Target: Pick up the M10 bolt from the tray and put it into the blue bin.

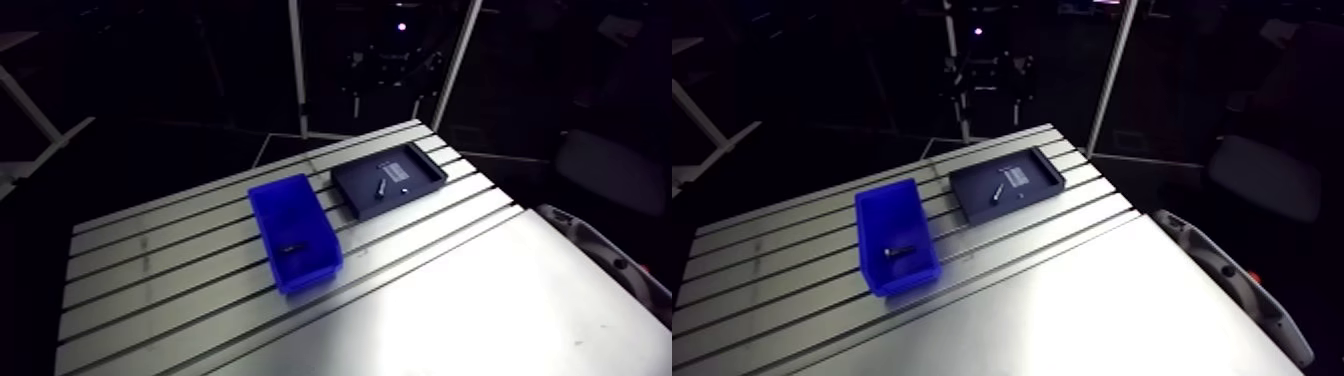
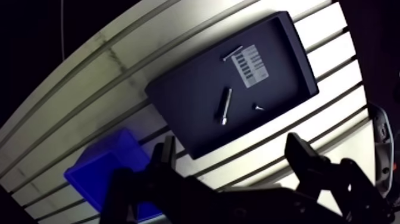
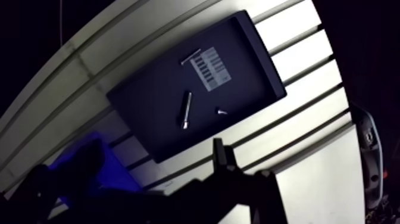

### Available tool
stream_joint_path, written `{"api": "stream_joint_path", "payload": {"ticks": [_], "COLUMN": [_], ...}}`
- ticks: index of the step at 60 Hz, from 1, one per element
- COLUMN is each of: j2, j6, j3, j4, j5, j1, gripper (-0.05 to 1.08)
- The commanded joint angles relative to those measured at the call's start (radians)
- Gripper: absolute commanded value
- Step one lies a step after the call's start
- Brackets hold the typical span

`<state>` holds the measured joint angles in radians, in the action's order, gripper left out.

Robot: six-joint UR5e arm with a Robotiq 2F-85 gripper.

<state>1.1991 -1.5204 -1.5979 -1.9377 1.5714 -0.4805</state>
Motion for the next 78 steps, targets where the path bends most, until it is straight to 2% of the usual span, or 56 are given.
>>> {"api": "stream_joint_path", "payload": {"ticks": [1, 10, 20, 23, 29, 33, 42, 47, 78], "j2": [-0.013, -0.024, -0.034, -0.044, -0.046, -0.049, -0.058, -0.059, -0.091], "j6": [0.006, 0.006, 0.024, 0.033, 0.033, 0.035, 0.054, 0.056, 0.079], "j3": [-0.033, -0.058, -0.079, -0.086, -0.091, -0.099, -0.105, -0.116, -0.159], "j4": [-0.049, -0.087, -0.103, -0.110, -0.122, -0.132, -0.137, -0.144, -0.168], "j5": [0.000, 0.000, 0.000, 0.000, 0.000, 0.000, 0.000, 0.000, 0.000], "j1": [0.000, 0.000, -0.004, -0.012, -0.012, -0.012, -0.016, -0.018, -0.038], "gripper": [0.02, 0.02, 0.15, 0.23, 0.26, 0.32, 0.36, 0.42, 0.51]}}
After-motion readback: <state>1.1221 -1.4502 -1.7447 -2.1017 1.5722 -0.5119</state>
